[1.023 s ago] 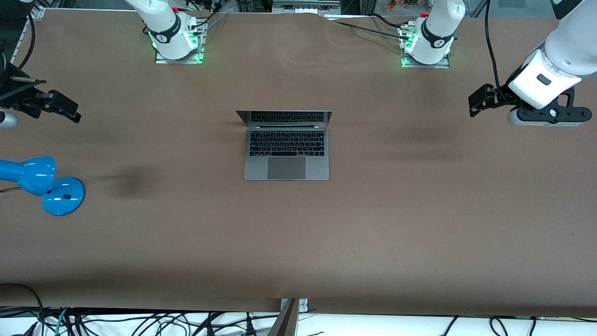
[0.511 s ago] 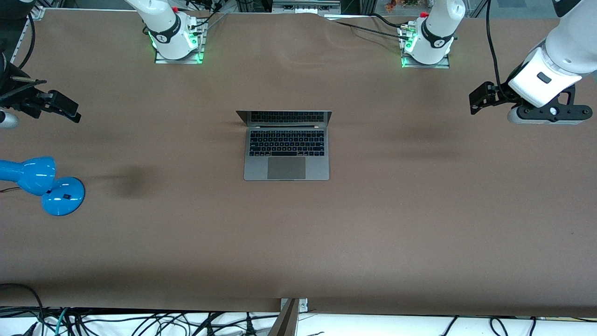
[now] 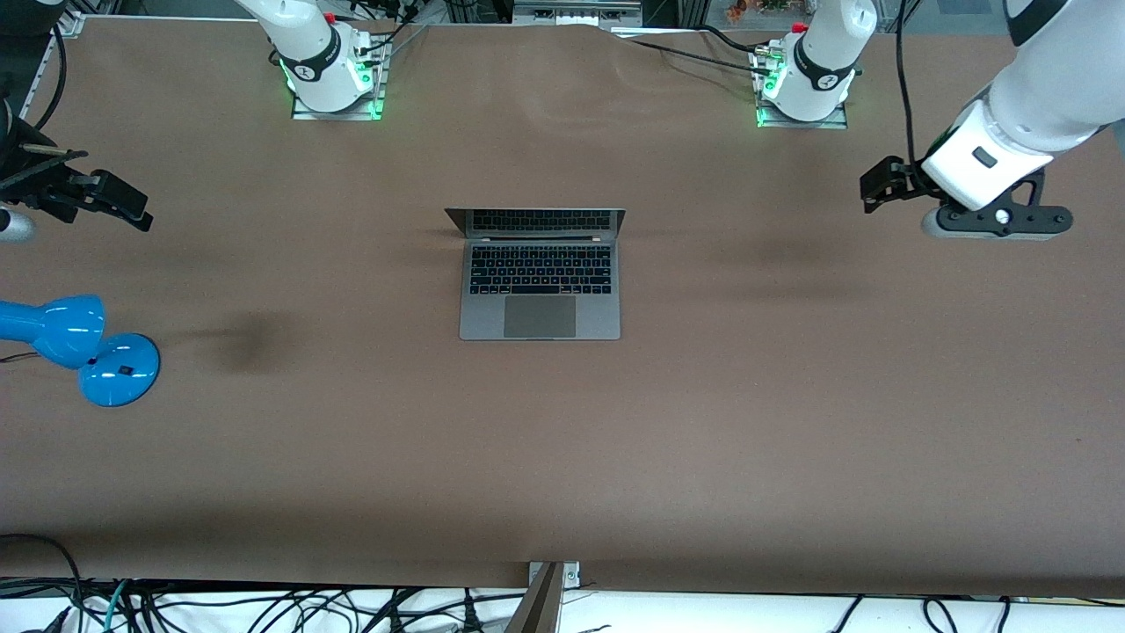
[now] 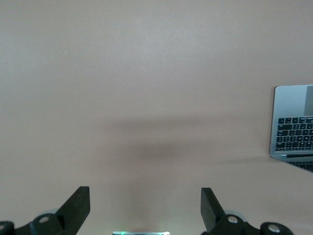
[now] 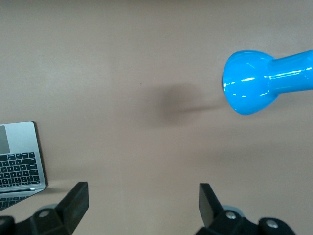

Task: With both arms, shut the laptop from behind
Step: 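Move the left gripper and right gripper toward the laptop's raised screen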

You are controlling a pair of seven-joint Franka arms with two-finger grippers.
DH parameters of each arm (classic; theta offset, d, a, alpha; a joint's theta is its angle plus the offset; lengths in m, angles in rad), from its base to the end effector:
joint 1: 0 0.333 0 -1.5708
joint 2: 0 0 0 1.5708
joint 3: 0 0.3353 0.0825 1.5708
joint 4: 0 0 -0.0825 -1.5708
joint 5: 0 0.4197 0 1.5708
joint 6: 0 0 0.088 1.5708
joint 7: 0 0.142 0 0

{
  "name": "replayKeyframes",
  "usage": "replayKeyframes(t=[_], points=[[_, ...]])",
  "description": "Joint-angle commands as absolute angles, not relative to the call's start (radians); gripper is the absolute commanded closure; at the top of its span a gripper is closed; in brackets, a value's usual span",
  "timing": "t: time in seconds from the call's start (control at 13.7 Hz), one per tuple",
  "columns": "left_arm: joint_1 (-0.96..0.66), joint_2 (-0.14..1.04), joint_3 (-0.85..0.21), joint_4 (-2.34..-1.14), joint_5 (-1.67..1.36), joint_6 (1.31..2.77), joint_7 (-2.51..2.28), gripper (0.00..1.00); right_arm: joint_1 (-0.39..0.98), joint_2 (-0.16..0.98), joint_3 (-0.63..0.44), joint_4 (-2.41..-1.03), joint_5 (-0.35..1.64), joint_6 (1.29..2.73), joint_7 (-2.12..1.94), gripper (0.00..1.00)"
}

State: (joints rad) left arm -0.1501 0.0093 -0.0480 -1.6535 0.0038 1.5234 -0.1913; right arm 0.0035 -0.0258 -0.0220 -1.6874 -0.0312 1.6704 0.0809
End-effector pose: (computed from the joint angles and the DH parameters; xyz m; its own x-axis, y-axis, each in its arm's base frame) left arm 0.5673 -0.1132 0.5583 0.9907 -0.0048 -0.1358 -0.0089 -0.9995 -0.0297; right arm 0.5883 -0.0152 0.5733 0.9953 -0.0961 0.0112 -0.0964 -0.9949 0.0297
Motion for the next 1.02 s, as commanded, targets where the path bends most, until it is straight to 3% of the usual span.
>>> replayKeyframes(t=[0.0, 0.95], points=[[-0.169, 0.028, -0.046, -1.643, -0.04, 1.511, -0.242, 0.0, -0.008, -0.037, -0.009, -1.687, -0.029, 1.66, 0.094, 0.0], [-0.161, 0.041, -0.291, -1.675, -0.075, 1.523, -0.558, 0.0, -0.009, -0.037, -0.009, -1.687, -0.029, 1.66, 0.094, 0.0]])
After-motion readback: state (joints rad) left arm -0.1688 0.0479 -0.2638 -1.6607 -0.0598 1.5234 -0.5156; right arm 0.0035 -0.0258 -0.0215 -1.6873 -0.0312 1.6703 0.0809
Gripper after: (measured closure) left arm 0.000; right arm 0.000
